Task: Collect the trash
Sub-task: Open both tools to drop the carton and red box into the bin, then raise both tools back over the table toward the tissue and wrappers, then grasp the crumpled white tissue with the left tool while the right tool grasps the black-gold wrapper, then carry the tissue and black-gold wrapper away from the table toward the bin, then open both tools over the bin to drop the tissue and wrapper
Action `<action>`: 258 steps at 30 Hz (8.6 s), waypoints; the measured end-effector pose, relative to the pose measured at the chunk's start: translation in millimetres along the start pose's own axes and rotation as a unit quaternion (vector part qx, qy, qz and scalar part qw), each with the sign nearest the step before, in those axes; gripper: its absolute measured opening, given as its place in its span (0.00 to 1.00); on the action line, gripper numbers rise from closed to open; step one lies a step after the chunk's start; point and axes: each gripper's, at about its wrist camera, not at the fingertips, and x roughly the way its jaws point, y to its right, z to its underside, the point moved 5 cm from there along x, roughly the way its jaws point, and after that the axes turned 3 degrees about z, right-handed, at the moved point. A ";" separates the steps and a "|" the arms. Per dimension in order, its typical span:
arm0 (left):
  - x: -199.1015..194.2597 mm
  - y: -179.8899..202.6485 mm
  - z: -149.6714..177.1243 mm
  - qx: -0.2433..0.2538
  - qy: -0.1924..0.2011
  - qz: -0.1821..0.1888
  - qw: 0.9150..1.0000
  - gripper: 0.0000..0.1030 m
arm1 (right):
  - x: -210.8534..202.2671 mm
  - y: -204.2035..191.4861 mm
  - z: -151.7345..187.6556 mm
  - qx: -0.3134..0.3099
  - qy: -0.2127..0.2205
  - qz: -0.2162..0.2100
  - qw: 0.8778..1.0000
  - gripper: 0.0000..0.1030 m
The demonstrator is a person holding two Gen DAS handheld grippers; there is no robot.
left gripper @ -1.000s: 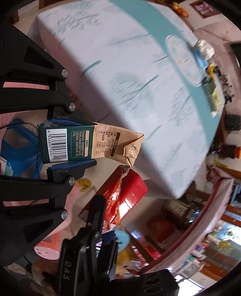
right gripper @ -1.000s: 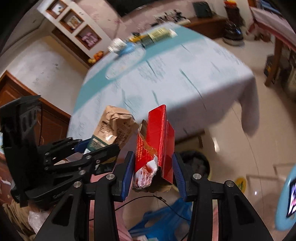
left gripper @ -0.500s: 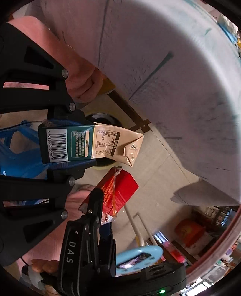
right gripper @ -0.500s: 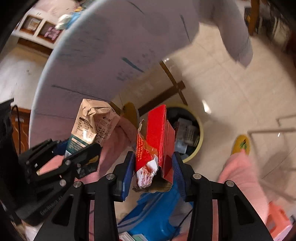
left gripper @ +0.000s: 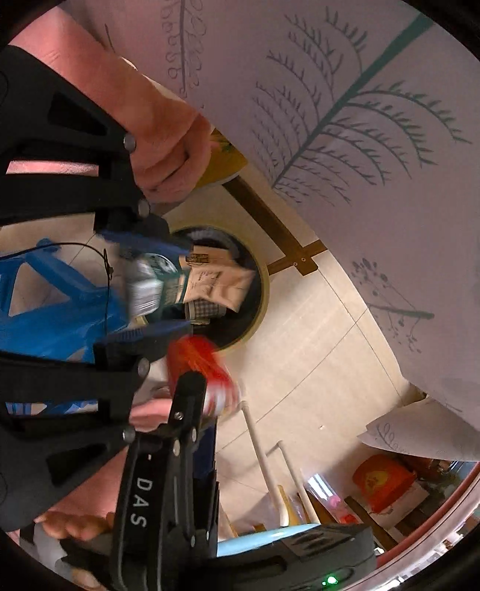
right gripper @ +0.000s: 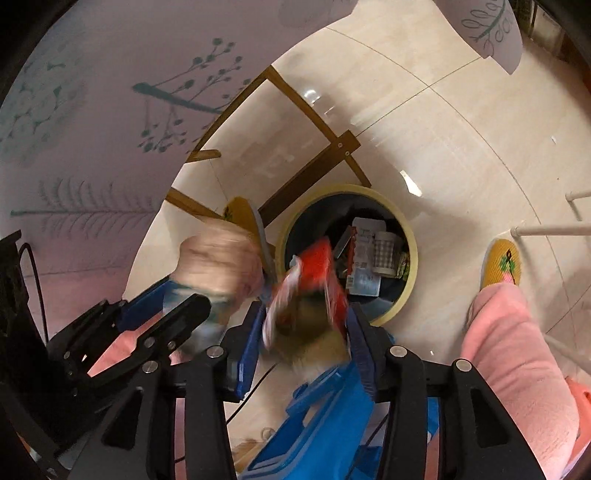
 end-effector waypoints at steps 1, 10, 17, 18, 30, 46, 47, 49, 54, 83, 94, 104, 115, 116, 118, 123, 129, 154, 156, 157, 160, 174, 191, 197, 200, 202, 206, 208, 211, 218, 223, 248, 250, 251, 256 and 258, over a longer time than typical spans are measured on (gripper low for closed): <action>0.0 -3.4 -2.2 -0.002 0.002 -0.004 1.000 0.45 | 2.2 1.8 -4.0 0.000 0.004 0.003 1.000 0.48; -12.1 -16.8 -12.0 -0.021 0.017 0.003 1.000 0.57 | -8.6 6.9 -7.1 -0.013 0.017 0.012 1.000 0.52; -30.8 -10.7 -15.5 -0.006 0.024 0.007 1.000 0.57 | -24.2 3.9 1.5 -0.018 0.019 0.019 0.999 0.52; -33.6 -9.9 -14.8 -0.004 0.026 0.007 1.000 0.57 | -26.8 3.4 2.7 -0.017 0.020 0.020 0.999 0.52; -135.0 -5.9 -12.7 -0.009 0.104 0.006 0.995 0.57 | -110.0 -26.9 19.8 -0.057 0.077 0.021 0.995 0.52; -343.5 -64.6 -76.0 -0.035 0.199 -0.040 0.979 0.63 | -300.5 -160.2 -6.1 -0.187 0.177 0.000 0.966 0.55; -355.6 -71.6 -80.3 -0.037 0.202 -0.041 0.978 0.64 | -313.9 -171.3 -12.9 -0.194 0.181 -0.001 0.964 0.56; -384.2 -89.2 -92.2 -0.042 0.210 -0.048 0.976 0.64 | -338.2 -193.1 -23.9 -0.207 0.188 -0.006 0.960 0.57; -451.9 -127.8 -123.3 -0.057 0.233 -0.062 0.969 0.66 | -399.1 -246.9 -58.4 -0.230 0.217 -0.018 0.948 0.67; -290.3 -425.7 -431.8 -0.264 0.178 -0.103 0.942 0.72 | -263.6 -410.2 -464.0 -0.191 0.228 0.005 0.955 0.74; -232.8 -465.7 -464.6 -0.310 0.191 -0.058 0.930 0.72 | -162.7 -452.4 -566.7 -0.170 0.219 -0.044 0.960 0.74; -203.1 -461.5 -481.3 -0.282 0.177 -0.104 0.937 0.72 | -94.7 -487.4 -629.4 -0.178 0.197 -0.025 0.964 0.74; -193.1 -479.6 -455.5 -0.325 0.186 -0.045 0.926 0.64 | -51.4 -503.0 -619.5 -0.216 0.137 -0.072 0.964 0.44; -193.5 -478.6 -451.2 -0.327 0.185 -0.041 0.926 0.62 | -52.0 -503.4 -613.3 -0.221 0.134 -0.070 0.963 0.44; -195.8 -475.5 -438.9 -0.331 0.185 -0.040 0.924 0.60 | -53.6 -500.9 -598.0 -0.226 0.131 -0.068 0.963 0.44; -212.0 -458.7 -403.4 -0.336 0.187 -0.023 0.923 0.57 | -69.2 -491.1 -548.3 -0.252 0.131 -0.062 0.957 0.43; -257.0 -420.5 -357.4 -0.317 0.194 -0.014 0.928 0.57 | -106.8 -482.6 -480.8 -0.288 0.124 -0.055 0.948 0.43; -425.6 -187.4 -151.5 -0.175 0.206 0.001 0.963 0.57 | -375.0 -366.0 -140.8 -0.297 0.240 -0.053 0.923 0.43; -428.3 -169.7 -135.4 -0.165 0.204 0.004 0.965 0.57 | -386.9 -350.8 -111.5 -0.295 0.241 -0.053 0.923 0.43; -430.7 -156.9 -123.9 -0.157 0.202 0.005 0.967 0.57 | -391.8 -343.2 -96.8 -0.295 0.239 -0.054 0.924 0.43; -432.3 -127.5 -97.0 -0.142 0.196 0.012 0.970 0.57 | -403.1 -319.2 -53.7 -0.294 0.238 -0.052 0.924 0.43; -355.0 -26.3 -17.0 -0.049 0.168 -0.001 0.984 0.57 | -341.8 -197.0 45.6 -0.231 0.221 -0.029 0.947 0.43; -136.9 1.1 5.0 -0.022 0.089 0.009 0.996 0.58 | -158.5 -48.5 56.8 -0.100 0.177 0.048 0.978 0.44; -82.3 -6.5 -3.0 -0.030 0.091 0.010 0.995 0.59 | -109.6 -28.4 45.3 -0.075 0.162 0.056 0.982 0.44; -53.8 -16.0 -2.7 -0.043 0.077 0.010 0.996 0.59 | -86.9 -15.3 37.8 -0.050 0.152 0.059 0.985 0.44; -35.4 -23.1 -1.6 -0.049 0.063 0.007 0.997 0.60 | -71.2 -5.8 35.2 -0.036 0.143 0.056 0.987 0.44; -14.0 -28.5 -8.9 -0.048 0.053 -0.005 0.997 0.61 | -49.3 -1.1 26.9 -0.034 0.132 0.059 0.989 0.44; -6.2 -28.6 -14.2 -0.043 0.056 -0.011 0.997 0.62 | -42.7 1.2 22.7 -0.033 0.127 0.058 0.990 0.45; 5.2 -26.6 -17.8 -0.036 0.051 -0.013 0.998 0.63 | -29.4 3.1 20.5 -0.029 0.119 0.054 0.991 0.45; 12.9 -22.6 -23.5 -0.016 0.062 -0.029 0.997 0.66 | -0.9 15.5 12.8 -0.009 0.102 0.040 0.994 0.46; 19.0 -20.7 -25.4 -0.017 0.056 -0.038 0.998 0.67 | 5.1 21.5 3.4 0.002 0.111 0.040 0.993 0.56; 1.9 -32.9 -21.9 -0.038 0.065 -0.051 0.996 0.78 | 3.0 25.2 8.9 -0.002 0.119 0.052 0.991 0.65; -2.2 -30.9 -21.6 -0.036 0.067 -0.051 0.996 0.78 | 0.8 24.4 10.0 -0.003 0.121 0.053 0.991 0.65; -4.1 -30.0 -21.6 -0.035 0.068 -0.051 0.996 0.78 | -0.6 24.0 11.0 -0.003 0.123 0.054 0.991 0.65; -20.4 -25.3 -19.7 -0.026 0.081 -0.051 0.995 0.78 | -10.7 20.2 13.7 -0.011 0.132 0.054 0.990 0.65; -28.4 -23.0 -18.9 -0.023 0.086 -0.049 0.995 0.78 | -15.0 17.7 15.4 -0.013 0.136 0.054 0.989 0.65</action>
